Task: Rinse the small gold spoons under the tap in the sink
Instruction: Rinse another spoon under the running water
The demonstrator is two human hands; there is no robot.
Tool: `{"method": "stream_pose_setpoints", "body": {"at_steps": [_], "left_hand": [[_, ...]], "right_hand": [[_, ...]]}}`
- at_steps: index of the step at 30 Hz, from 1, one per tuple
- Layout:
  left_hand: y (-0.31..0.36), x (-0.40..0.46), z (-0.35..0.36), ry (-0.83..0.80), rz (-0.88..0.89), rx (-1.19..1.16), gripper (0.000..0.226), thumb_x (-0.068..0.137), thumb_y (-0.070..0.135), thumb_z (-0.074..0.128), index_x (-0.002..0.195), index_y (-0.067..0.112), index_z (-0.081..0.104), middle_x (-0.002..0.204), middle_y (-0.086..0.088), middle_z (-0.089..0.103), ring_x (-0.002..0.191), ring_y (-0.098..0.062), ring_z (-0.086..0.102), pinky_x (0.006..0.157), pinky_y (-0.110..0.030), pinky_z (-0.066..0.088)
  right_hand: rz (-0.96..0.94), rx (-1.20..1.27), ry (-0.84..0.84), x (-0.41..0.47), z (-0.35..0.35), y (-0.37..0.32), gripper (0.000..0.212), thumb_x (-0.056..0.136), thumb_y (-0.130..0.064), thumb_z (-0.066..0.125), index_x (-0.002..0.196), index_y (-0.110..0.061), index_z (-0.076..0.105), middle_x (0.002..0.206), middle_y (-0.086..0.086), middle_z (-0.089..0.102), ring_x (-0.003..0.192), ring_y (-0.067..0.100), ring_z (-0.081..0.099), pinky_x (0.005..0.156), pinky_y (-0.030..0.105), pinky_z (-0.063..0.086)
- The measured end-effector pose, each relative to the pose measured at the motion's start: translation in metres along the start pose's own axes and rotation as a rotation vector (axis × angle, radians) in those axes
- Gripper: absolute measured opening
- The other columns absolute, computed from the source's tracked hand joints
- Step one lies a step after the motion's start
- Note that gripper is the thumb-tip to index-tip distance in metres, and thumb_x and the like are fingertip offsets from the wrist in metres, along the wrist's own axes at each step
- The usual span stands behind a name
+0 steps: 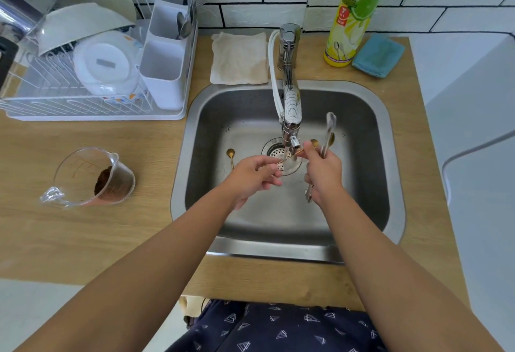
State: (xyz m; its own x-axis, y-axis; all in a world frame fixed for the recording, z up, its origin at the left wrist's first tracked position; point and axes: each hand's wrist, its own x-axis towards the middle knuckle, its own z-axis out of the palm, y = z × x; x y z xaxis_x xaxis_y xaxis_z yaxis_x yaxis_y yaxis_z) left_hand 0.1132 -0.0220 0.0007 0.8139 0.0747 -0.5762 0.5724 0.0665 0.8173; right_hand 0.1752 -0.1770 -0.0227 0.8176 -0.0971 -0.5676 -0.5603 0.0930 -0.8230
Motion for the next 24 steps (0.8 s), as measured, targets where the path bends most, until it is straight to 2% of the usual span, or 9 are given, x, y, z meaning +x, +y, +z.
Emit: {"method": "stream_pose_setpoints", "body": {"at_steps": [4, 7, 10, 13, 14, 16, 19, 21, 24], "left_hand": [[0.011, 0.016, 0.027, 0.117, 0.029, 0.083, 0.02, 0.094, 0.029, 0.071, 0.079, 0.016, 0.072, 0.061, 0.0, 0.065, 0.044, -0.012, 0.056, 0.044, -0.022, 0.039], [0.011, 0.022, 0.038, 0.226, -0.003, 0.088, 0.037, 0.082, 0.049, 0.079, 0.066, 0.016, 0.074, 0.051, 0.0, 0.055, 0.04, -0.012, 0.04, 0.04, -0.02, 0.033], [0.004, 0.023, 0.034, 0.056, -0.018, -0.069, 0.021, 0.096, 0.03, 0.068, 0.088, 0.012, 0.074, 0.065, 0.002, 0.063, 0.051, -0.012, 0.055, 0.045, -0.017, 0.041], [-0.001, 0.02, 0.019, -0.12, -0.07, -0.264, 0.017, 0.103, 0.009, 0.055, 0.118, 0.005, 0.063, 0.095, -0.005, 0.075, 0.083, -0.014, 0.075, 0.065, -0.018, 0.055], [0.0, 0.019, 0.017, -0.105, -0.071, -0.234, 0.017, 0.102, 0.011, 0.058, 0.116, 0.005, 0.064, 0.094, -0.005, 0.075, 0.08, -0.014, 0.075, 0.063, -0.019, 0.055], [0.003, 0.02, 0.019, 0.043, -0.048, -0.07, 0.015, 0.094, 0.024, 0.072, 0.092, 0.01, 0.067, 0.074, -0.005, 0.071, 0.054, -0.011, 0.067, 0.047, -0.019, 0.049], [0.007, 0.026, 0.027, 0.218, -0.028, 0.024, 0.036, 0.087, 0.034, 0.08, 0.067, 0.016, 0.055, 0.054, -0.001, 0.057, 0.035, -0.008, 0.044, 0.036, -0.017, 0.034], [0.008, 0.028, 0.025, 0.08, -0.058, -0.14, 0.021, 0.097, 0.025, 0.068, 0.081, 0.012, 0.063, 0.069, -0.004, 0.065, 0.045, -0.006, 0.059, 0.041, -0.016, 0.042], [0.006, 0.022, 0.013, -0.173, -0.141, -0.543, 0.019, 0.104, 0.004, 0.049, 0.12, 0.0, 0.061, 0.102, -0.013, 0.077, 0.095, -0.018, 0.076, 0.07, -0.02, 0.058]], "right_hand": [[0.007, 0.067, -0.101, 0.0, -0.012, -0.002, 0.016, 0.093, -0.025, 0.076, 0.078, -0.022, 0.075, 0.091, 0.016, 0.059, 0.041, 0.007, 0.026, 0.039, 0.023, 0.024], [0.005, 0.054, -0.067, 0.002, -0.015, -0.007, 0.012, 0.094, -0.024, 0.075, 0.083, -0.019, 0.072, 0.089, 0.021, 0.062, 0.04, 0.006, 0.026, 0.039, 0.023, 0.025], [-0.004, 0.039, -0.014, 0.004, -0.019, -0.009, 0.02, 0.095, -0.024, 0.073, 0.076, -0.019, 0.072, 0.098, 0.019, 0.077, 0.043, 0.006, 0.028, 0.041, 0.025, 0.024], [0.022, 0.093, -0.025, 0.004, -0.02, -0.006, 0.025, 0.097, -0.023, 0.072, 0.072, -0.019, 0.072, 0.102, 0.012, 0.08, 0.043, 0.008, 0.025, 0.041, 0.024, 0.022], [0.032, 0.086, -0.031, 0.003, -0.019, -0.005, 0.024, 0.097, -0.023, 0.072, 0.073, -0.019, 0.072, 0.1, 0.011, 0.08, 0.043, 0.008, 0.025, 0.04, 0.024, 0.022], [0.048, 0.055, -0.053, 0.0, -0.012, -0.001, 0.02, 0.097, -0.024, 0.072, 0.078, -0.019, 0.074, 0.091, 0.007, 0.08, 0.043, 0.007, 0.026, 0.039, 0.023, 0.024], [0.049, 0.07, -0.075, -0.003, -0.003, -0.001, 0.015, 0.096, -0.023, 0.073, 0.082, -0.018, 0.071, 0.077, 0.001, 0.074, 0.039, 0.005, 0.027, 0.037, 0.021, 0.025], [0.032, 0.111, -0.054, 0.001, -0.006, -0.006, 0.017, 0.096, -0.021, 0.073, 0.08, -0.019, 0.069, 0.084, 0.004, 0.076, 0.038, 0.004, 0.026, 0.037, 0.021, 0.023], [0.012, 0.14, -0.026, 0.008, -0.017, -0.014, 0.019, 0.097, -0.021, 0.072, 0.079, -0.02, 0.067, 0.09, 0.004, 0.079, 0.039, 0.004, 0.026, 0.039, 0.021, 0.022]]}}
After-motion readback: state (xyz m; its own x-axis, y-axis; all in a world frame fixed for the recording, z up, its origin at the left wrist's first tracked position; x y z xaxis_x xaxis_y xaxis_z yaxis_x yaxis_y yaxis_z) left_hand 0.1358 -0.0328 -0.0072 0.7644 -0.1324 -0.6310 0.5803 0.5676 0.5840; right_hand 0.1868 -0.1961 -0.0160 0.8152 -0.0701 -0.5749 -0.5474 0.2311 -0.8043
